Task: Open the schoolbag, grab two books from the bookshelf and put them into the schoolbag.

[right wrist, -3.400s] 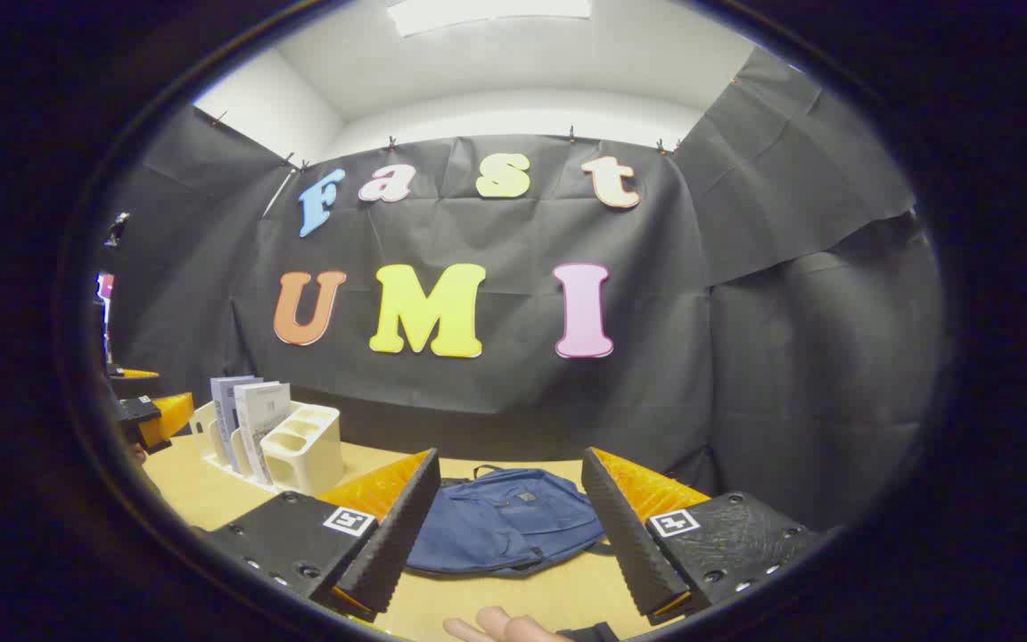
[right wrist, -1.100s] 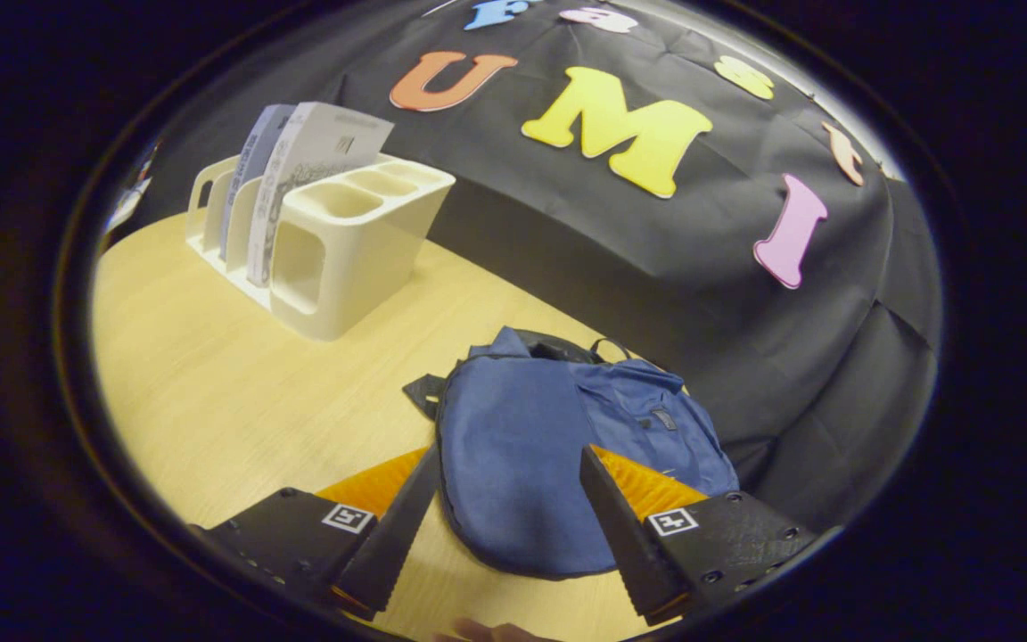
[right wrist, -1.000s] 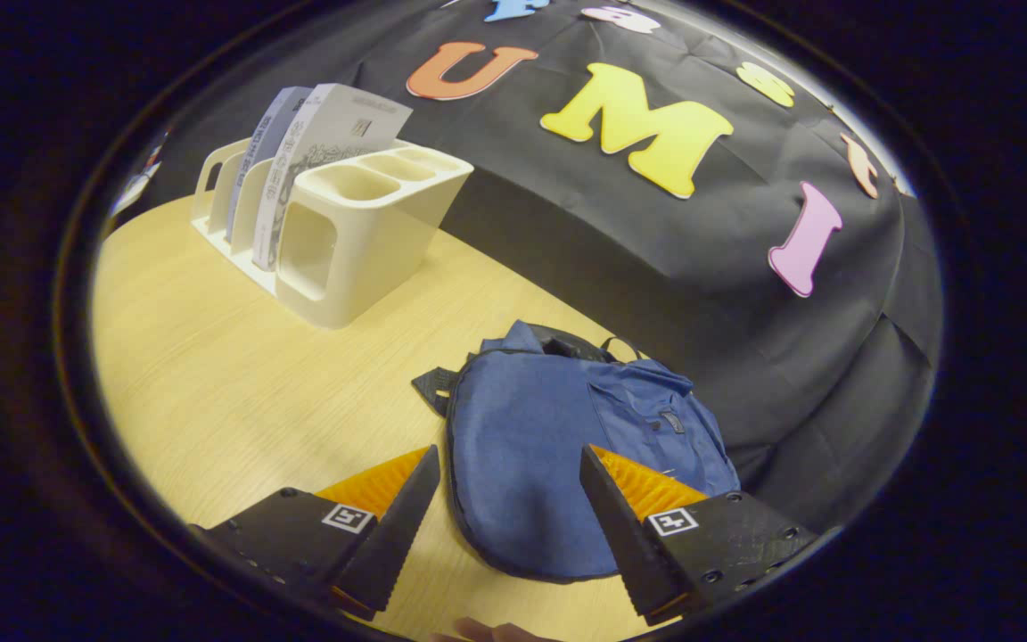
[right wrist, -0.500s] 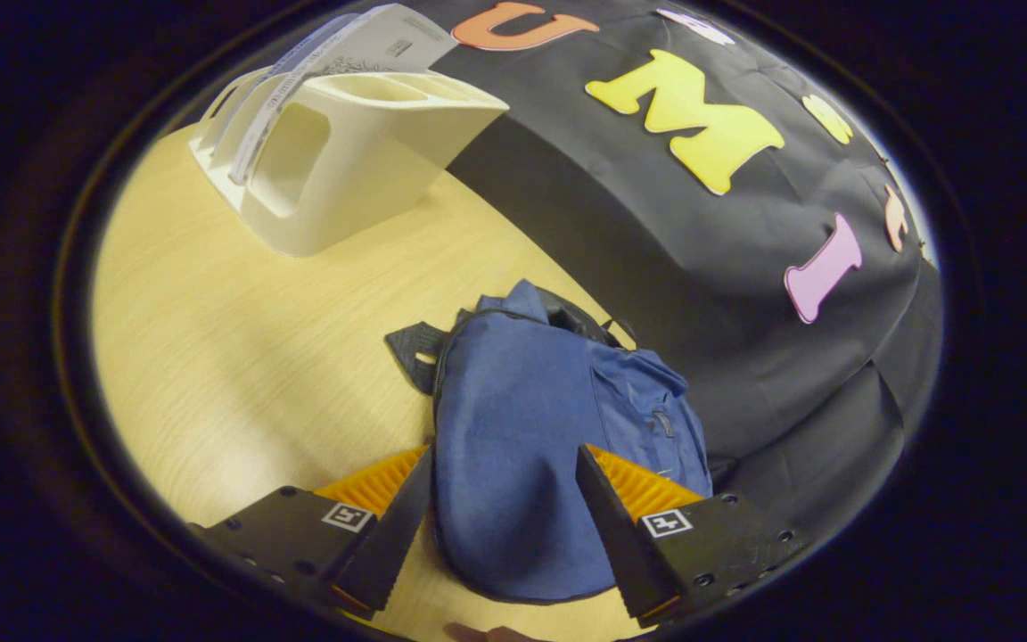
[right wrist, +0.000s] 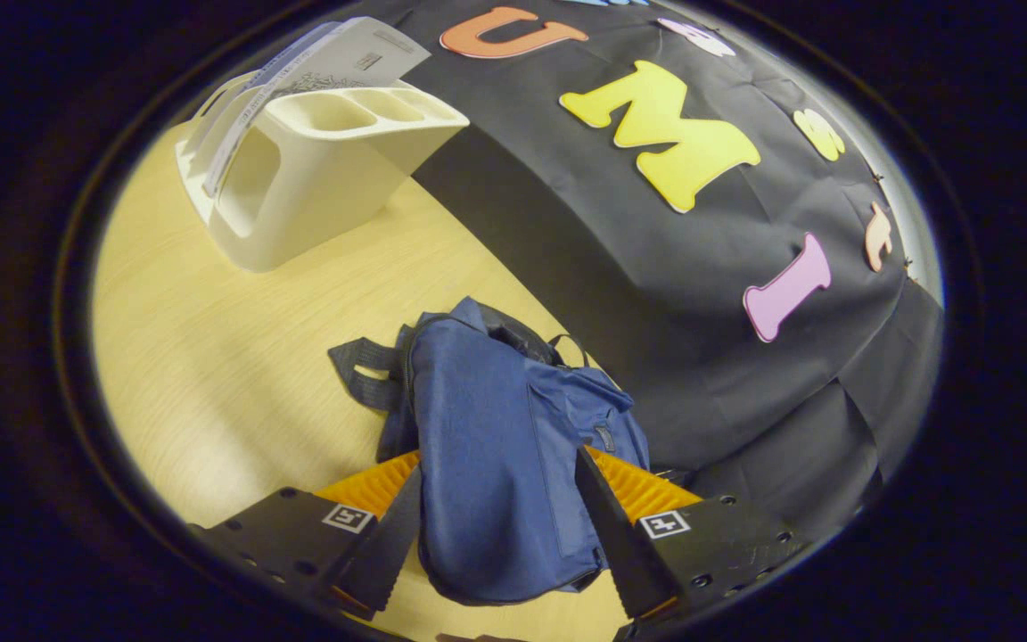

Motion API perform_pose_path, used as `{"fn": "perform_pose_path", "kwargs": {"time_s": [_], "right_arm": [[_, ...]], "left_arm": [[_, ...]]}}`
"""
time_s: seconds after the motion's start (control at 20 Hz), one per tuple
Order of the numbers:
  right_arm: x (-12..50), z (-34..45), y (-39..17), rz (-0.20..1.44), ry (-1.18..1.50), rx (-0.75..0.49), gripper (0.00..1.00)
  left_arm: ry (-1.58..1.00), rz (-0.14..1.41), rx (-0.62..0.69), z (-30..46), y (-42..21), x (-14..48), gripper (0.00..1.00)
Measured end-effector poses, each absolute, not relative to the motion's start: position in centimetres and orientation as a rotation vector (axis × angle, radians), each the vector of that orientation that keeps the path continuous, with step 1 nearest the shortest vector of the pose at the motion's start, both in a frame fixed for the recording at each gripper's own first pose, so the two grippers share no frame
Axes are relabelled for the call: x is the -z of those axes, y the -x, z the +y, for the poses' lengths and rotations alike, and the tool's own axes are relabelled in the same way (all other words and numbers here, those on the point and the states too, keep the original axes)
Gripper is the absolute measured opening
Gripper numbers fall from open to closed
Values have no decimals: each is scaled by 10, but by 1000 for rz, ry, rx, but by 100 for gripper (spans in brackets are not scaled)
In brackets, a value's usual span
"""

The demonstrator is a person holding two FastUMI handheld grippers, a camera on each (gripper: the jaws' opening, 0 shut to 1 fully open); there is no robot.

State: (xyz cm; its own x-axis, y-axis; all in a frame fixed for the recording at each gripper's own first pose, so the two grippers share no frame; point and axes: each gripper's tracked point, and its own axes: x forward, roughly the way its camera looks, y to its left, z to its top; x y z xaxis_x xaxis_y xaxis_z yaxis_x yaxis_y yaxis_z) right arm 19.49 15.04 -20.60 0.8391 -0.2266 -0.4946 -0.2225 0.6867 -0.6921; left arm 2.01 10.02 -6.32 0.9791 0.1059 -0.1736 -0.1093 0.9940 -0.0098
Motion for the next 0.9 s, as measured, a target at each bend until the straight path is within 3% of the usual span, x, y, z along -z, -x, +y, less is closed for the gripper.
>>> {"fn": "perform_pose_path", "kwargs": {"time_s": [0.15, 0.2, 0.35, 0.4, 0.45, 0.5, 0.55, 0.9], "right_arm": [[221, 142, -210, 623, 825, 31, 84], [224, 138, -216, 626, 822, 42, 77], [218, 131, -224, 611, 796, 68, 37], [212, 130, -226, 605, 776, 62, 20], [208, 126, -230, 600, 769, 58, 19], [199, 120, -235, 587, 752, 60, 9], [193, 118, -237, 592, 719, 47, 13], [148, 77, -260, 627, 532, -7, 13]], "left_arm": [[21, 174, -87, 93, -20, 64, 99], [19, 175, -83, 91, -21, 64, 99], [7, 177, -89, 92, -21, 65, 99], [1, 175, -97, 93, -21, 65, 99], [-4, 176, -102, 95, -21, 65, 99], [-6, 178, -104, 95, -22, 66, 99], [-7, 183, -112, 97, -21, 67, 99], [-60, 205, -185, 114, -33, 71, 99]]}}
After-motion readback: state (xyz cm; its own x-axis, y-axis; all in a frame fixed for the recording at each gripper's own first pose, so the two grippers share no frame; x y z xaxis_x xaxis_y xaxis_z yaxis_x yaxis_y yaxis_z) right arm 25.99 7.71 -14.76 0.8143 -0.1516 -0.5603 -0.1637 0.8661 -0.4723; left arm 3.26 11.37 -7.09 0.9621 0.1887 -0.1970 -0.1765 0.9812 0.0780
